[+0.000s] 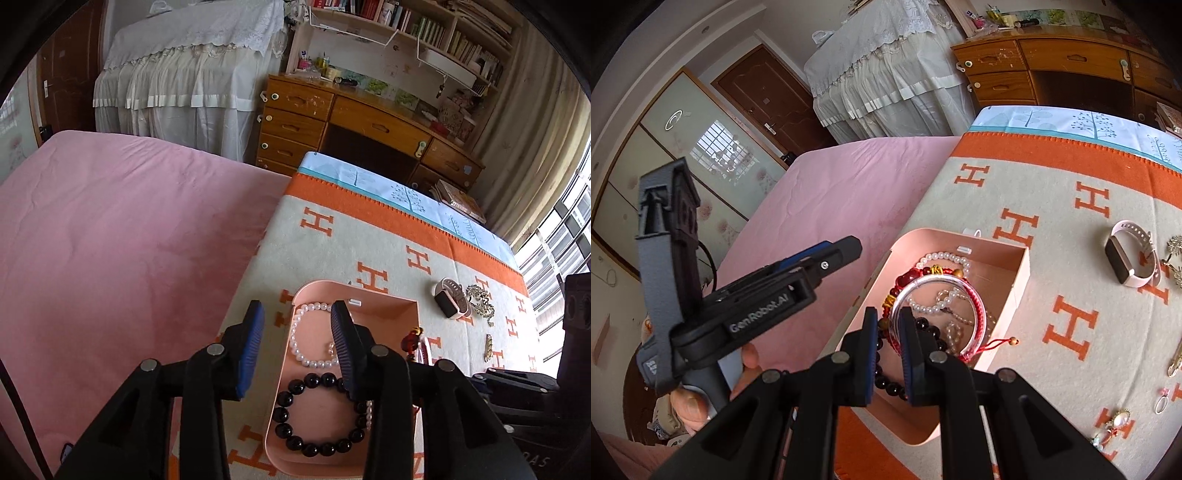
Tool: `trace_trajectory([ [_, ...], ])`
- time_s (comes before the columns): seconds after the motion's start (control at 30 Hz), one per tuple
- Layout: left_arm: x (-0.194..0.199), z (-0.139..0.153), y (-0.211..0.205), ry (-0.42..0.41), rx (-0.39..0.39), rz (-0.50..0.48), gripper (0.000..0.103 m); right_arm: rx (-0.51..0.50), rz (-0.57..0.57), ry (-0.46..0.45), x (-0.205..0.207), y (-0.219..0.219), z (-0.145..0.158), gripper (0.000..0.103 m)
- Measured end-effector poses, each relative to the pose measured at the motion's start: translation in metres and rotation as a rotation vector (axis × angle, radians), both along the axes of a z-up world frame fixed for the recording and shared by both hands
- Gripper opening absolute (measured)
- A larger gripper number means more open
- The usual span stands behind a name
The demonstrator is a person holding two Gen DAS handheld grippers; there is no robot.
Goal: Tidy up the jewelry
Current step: 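Lower both bracelets into the pink box and open both grippers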
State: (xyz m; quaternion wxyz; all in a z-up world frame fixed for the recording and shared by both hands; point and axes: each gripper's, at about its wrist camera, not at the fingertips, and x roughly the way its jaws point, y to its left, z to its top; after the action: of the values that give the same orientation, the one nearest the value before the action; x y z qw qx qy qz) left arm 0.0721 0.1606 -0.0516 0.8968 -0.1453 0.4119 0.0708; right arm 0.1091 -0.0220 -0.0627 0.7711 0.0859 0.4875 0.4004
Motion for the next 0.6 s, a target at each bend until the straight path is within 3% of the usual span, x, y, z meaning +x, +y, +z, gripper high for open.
trace_trajectory([
  [0.07,-0.006,0.003,0.003,-0.005,-0.005,-0.002,0.038,-0.017,0.018,0.006,-0.002,0.007,-0.002,0.012],
  [0.17,-0.015,0.006,0.005,-0.015,-0.014,-0.003,0.056,-0.062,0.048,0.009,-0.01,0.018,-0.007,0.012],
  [0.3,-0.02,0.01,0.0,-0.028,0.007,-0.013,0.058,-0.142,0.07,-0.005,-0.019,0.027,-0.012,0.013],
  [0.6,-0.023,0.011,-0.015,-0.027,0.024,-0.06,0.063,-0.152,0.082,-0.05,-0.042,0.015,-0.006,0.023],
])
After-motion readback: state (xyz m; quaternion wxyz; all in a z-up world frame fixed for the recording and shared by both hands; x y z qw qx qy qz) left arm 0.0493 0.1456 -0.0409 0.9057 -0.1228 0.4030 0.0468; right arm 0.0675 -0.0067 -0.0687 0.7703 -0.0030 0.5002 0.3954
